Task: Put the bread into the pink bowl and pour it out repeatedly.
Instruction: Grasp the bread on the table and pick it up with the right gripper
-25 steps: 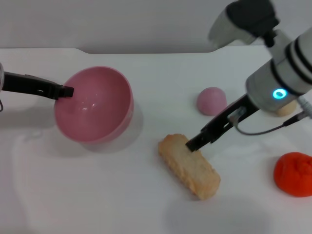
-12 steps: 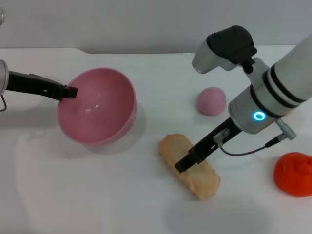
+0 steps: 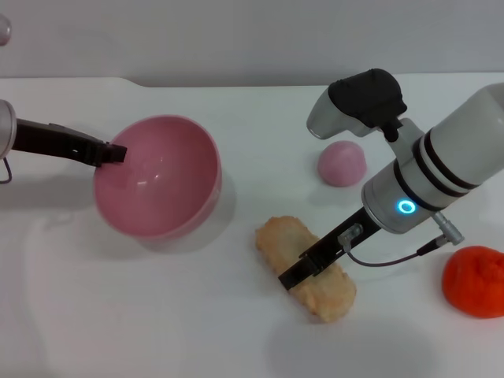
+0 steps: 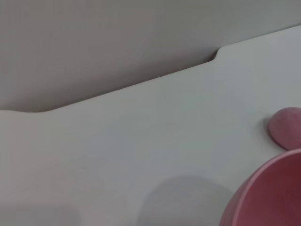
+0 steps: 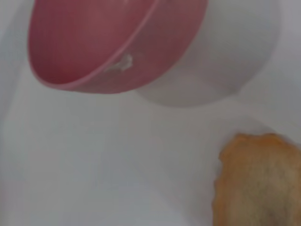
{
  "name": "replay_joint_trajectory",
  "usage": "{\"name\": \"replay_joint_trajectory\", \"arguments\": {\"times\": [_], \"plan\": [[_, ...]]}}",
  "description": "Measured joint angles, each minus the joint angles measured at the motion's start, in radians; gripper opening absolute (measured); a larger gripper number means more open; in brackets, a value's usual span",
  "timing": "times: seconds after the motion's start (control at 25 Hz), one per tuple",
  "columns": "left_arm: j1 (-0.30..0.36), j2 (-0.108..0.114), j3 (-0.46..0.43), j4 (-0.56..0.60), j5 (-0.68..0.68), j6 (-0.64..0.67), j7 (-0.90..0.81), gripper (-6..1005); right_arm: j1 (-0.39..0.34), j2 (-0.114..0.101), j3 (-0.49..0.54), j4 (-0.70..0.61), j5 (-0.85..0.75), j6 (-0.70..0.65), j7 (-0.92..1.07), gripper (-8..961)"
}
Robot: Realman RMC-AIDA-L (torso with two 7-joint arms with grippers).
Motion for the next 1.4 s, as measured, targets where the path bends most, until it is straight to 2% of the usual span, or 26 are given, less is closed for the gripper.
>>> {"name": "replay_joint_trajectory", "arguments": {"times": [1.04,1.24,1.4], "plan": [[-0.005,-0.010,0.009,0.002,0.038,-0.033,0.000,45,0.000,-0.008,0.035,0.010,-0.094,0.041,0.007,569],[-0.005,-0.011,0.008,0.002,0.038,-0.043,0.000,45,-0.009,-0.009,0.034,-0.020,-0.124,0.058,0.006,528],[-0.004,-0.012,0.006,0.002,0.038,-0.048,0.000,45,-0.012,-0.008,0.025,-0.038,-0.141,0.066,0.006,454]]}}
